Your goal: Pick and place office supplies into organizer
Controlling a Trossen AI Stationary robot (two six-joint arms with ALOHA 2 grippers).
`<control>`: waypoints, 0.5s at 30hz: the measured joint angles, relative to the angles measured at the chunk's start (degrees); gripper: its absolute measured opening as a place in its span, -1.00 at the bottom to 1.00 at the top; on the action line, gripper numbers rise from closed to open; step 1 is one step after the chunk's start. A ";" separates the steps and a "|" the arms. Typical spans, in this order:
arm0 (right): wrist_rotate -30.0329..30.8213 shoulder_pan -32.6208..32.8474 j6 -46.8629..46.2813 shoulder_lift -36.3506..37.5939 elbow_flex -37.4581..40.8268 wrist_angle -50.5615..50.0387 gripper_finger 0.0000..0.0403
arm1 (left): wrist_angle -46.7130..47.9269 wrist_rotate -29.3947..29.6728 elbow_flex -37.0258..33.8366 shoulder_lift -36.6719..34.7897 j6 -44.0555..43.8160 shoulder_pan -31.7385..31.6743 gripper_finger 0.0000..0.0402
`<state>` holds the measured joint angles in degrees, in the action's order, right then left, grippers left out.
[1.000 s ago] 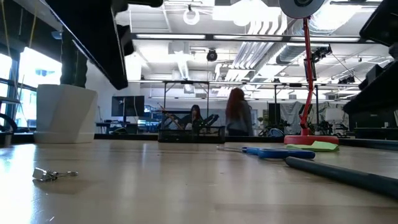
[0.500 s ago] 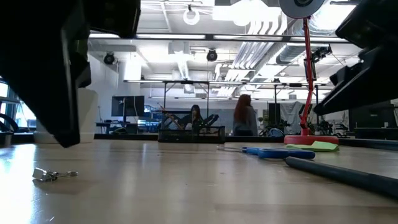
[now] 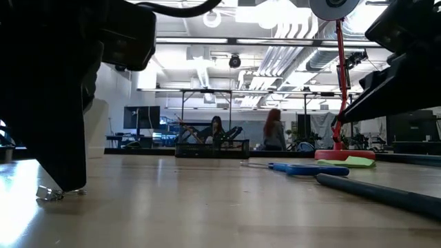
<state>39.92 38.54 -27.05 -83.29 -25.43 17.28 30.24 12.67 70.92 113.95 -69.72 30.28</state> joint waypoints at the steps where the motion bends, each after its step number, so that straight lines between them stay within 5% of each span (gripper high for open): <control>1: -0.19 -0.02 -0.14 0.00 0.00 -0.12 -0.42 | 0.21 -0.23 0.10 0.03 -0.02 0.20 -0.02; 15: -1.49 0.11 -5.77 0.00 0.00 -1.18 -0.42 | 4.73 -4.27 2.57 0.42 0.36 1.73 -0.02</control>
<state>38.44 38.65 -32.81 -83.29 -25.43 16.09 34.97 8.40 73.49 114.37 -69.36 32.01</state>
